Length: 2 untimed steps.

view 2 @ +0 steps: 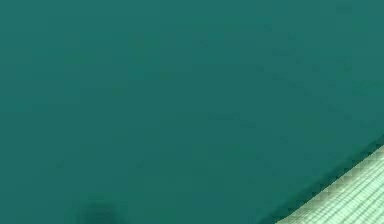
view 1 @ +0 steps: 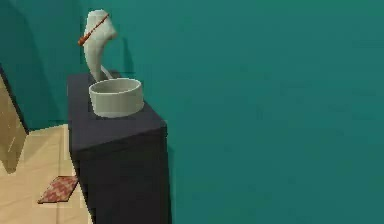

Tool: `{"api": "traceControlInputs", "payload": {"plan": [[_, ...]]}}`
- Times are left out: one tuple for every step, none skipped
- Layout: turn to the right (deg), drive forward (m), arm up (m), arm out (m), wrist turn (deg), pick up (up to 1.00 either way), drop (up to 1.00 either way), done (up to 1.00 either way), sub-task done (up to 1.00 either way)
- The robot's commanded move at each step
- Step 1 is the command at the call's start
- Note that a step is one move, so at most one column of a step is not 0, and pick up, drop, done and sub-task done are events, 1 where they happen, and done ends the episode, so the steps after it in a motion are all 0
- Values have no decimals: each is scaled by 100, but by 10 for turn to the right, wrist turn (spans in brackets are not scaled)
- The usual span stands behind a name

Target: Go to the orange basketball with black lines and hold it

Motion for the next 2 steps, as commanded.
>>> {"api": "traceControlInputs", "payload": {"plan": [[-450, 0, 0, 0, 0, 0, 0, 0, 0], [-30, 0, 0, 0, 0, 0, 0, 0, 0]]}}
